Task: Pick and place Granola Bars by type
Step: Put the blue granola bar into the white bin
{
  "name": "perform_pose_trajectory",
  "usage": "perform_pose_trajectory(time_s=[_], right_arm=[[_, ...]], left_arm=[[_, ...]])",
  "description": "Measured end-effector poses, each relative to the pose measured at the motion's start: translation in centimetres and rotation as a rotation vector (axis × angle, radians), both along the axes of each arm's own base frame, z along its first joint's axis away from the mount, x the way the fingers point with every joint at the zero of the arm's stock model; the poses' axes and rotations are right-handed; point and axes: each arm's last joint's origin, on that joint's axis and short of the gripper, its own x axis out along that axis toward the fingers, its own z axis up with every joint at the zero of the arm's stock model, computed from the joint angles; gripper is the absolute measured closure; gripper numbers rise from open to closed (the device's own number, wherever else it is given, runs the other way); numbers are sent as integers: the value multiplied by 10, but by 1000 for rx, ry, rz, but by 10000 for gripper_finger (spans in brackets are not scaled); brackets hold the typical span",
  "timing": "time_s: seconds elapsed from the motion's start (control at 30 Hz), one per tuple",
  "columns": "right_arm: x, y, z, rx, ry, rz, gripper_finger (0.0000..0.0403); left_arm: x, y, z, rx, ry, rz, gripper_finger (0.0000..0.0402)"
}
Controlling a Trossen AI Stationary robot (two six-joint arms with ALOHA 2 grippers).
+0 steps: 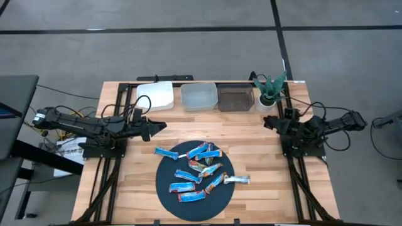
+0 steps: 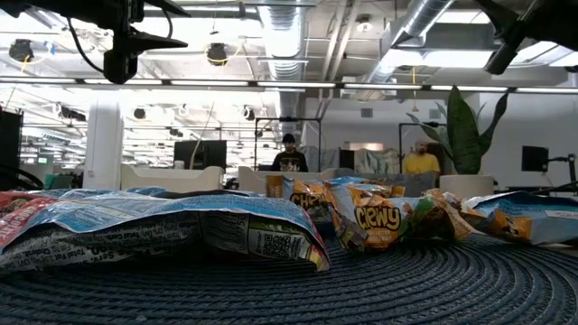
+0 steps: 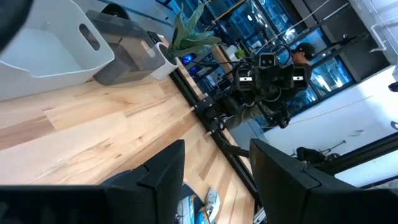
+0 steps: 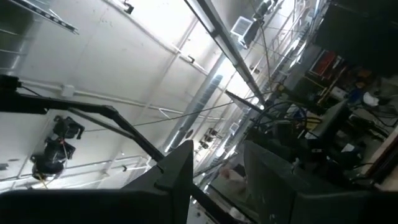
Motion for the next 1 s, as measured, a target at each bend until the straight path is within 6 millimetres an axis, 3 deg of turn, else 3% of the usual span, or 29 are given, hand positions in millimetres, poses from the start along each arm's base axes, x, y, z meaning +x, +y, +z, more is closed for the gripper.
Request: perform_pose_trajectory(time_s=[0.33, 0.53, 0.7, 0.87, 1.0], right_arm=[[1, 0, 1, -47, 15, -23, 272], [16, 5, 34, -280, 423, -33, 272], [39, 11, 54, -479, 861, -8, 272], [68, 19, 66, -526, 1008, 5, 272], [90, 25, 58, -554, 1101, 33, 272]], left_arm=[[0, 0, -1, 2, 5, 0, 228], [4, -2, 0, 57, 52, -56, 228], [13, -6, -2, 77, 272, -150, 228], [24, -11, -4, 105, 529, -262, 228], [32, -13, -9, 178, 737, -339, 228]])
